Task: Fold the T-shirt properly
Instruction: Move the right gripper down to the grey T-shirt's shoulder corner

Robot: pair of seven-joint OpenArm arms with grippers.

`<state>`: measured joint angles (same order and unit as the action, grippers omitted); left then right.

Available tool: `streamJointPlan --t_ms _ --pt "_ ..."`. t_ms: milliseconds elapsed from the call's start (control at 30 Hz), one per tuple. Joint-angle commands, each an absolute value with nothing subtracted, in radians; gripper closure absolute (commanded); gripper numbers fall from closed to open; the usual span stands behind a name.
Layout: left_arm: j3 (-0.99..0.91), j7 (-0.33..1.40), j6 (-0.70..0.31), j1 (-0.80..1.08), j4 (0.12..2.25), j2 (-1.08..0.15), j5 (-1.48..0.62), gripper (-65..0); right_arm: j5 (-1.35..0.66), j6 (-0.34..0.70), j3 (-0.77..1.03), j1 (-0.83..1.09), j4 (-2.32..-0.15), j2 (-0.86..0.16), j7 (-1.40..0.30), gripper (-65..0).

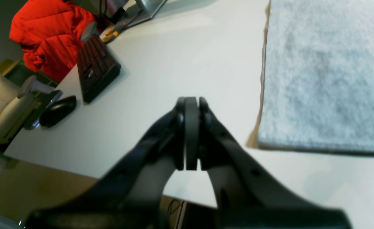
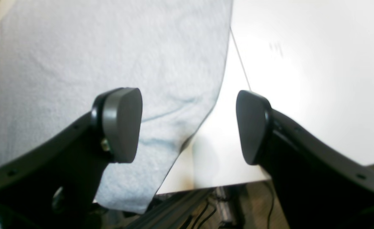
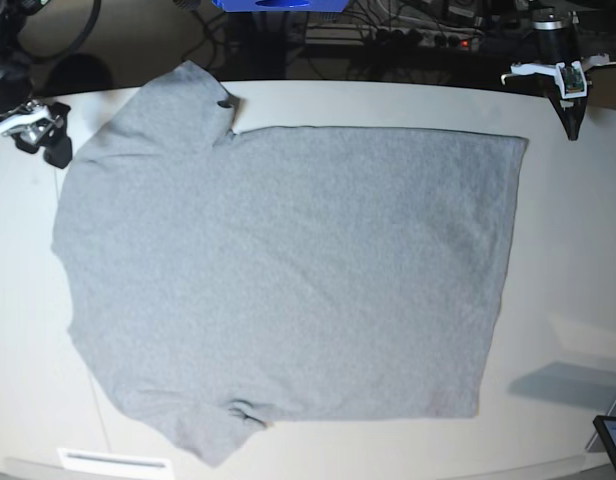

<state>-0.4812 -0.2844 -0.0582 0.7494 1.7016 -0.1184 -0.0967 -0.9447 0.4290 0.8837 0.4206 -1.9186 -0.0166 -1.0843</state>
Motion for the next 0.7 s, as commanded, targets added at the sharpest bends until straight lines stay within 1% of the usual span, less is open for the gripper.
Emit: streamJointPlan --t_ms 0,67,267,500,667 --pt "-0.493 -0.303 -0.048 0.762 1.699 -0.131 -0.101 -0.8 -0.970 0.435 0.888 0.417 -1.919 -0.028 -1.070 -44.3" --pt "-0.486 -0.303 -0.048 0.762 1.675 -0.148 -0.105 -0.8 -0.970 0.435 0.883 0.417 -1.862 -0.028 -1.072 -44.3" --pt "-0.493 -0.303 -0.048 0.762 1.635 -0.148 -0.108 -0.8 -0.970 0.435 0.852 0.407 -1.745 -0.035 -1.066 -44.3" --pt "-0.493 -0.303 -0.048 0.768 1.635 -0.148 -0.110 -0.8 -0.969 0.438 0.779 0.386 -1.727 -0.053 -1.064 -44.3" --pt "-0.495 -0.303 -0.048 0.769 1.635 -0.147 -0.111 -0.8 -0.969 0.440 0.779 0.364 -1.670 -0.056 -1.066 -44.3"
